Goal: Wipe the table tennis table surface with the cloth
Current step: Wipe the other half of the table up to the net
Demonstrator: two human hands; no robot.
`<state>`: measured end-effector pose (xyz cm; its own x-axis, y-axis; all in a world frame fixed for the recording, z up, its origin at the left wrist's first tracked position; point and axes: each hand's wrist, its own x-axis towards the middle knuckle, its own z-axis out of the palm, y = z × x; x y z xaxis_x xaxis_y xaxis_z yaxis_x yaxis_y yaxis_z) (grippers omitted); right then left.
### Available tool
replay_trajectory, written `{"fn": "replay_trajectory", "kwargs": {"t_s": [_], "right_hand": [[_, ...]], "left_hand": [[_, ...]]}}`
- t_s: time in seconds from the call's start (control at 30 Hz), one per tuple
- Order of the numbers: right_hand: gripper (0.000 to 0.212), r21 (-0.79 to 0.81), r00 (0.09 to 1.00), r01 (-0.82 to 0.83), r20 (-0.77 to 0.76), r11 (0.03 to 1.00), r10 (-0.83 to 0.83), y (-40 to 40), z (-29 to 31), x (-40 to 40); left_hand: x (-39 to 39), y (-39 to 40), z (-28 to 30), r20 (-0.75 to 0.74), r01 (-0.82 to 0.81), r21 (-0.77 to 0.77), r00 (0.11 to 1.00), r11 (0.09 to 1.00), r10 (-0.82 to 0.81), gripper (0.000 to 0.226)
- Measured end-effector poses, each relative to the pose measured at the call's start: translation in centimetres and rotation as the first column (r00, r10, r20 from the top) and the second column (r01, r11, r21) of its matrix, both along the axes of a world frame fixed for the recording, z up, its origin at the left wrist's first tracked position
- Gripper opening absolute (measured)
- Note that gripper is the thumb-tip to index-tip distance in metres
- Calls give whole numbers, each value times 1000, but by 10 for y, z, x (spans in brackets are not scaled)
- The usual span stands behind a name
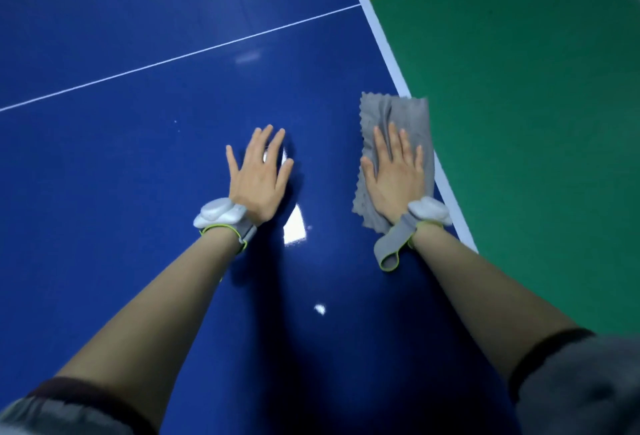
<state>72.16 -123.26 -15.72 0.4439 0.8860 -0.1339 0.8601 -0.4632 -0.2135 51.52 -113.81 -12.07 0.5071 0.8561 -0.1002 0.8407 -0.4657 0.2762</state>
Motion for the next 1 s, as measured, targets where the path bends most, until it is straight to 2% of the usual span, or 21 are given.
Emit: {"fn": "replay_trajectory", "kwargs": {"t_s": [0.23,0.33,0.43,0.57,0.67,0.87,1.0], "right_hand": [[59,11,995,92,45,996,-92,105,-5,2],[59,14,999,17,33,1000,-18,150,-8,-46],[60,11,988,-153,5,988,153,174,-7,-113],[60,16,899,-436,-39,900,436,154,-10,-216],[57,22,817,-574,-56,819,574,115,-8,-251],[56,23,749,-659,-73,752,659,37,-7,-221],[56,-23,800,-600,-42,800,599,-9,-7,-168]], "left_hand": [[-33,88,-15,47,-145,94,989,985,141,50],[-77,114,-26,59,-295,111,955,949,290,50],[-123,117,-24,74,-399,103,917,911,393,51],[-184,81,-20,-16,-423,111,904,899,427,50],[-216,44,-16,-93,-427,88,896,900,435,50],[-206,3,0,-67,-439,60,894,896,443,51],[-172,-12,15,-35,-386,70,921,920,389,50]]}}
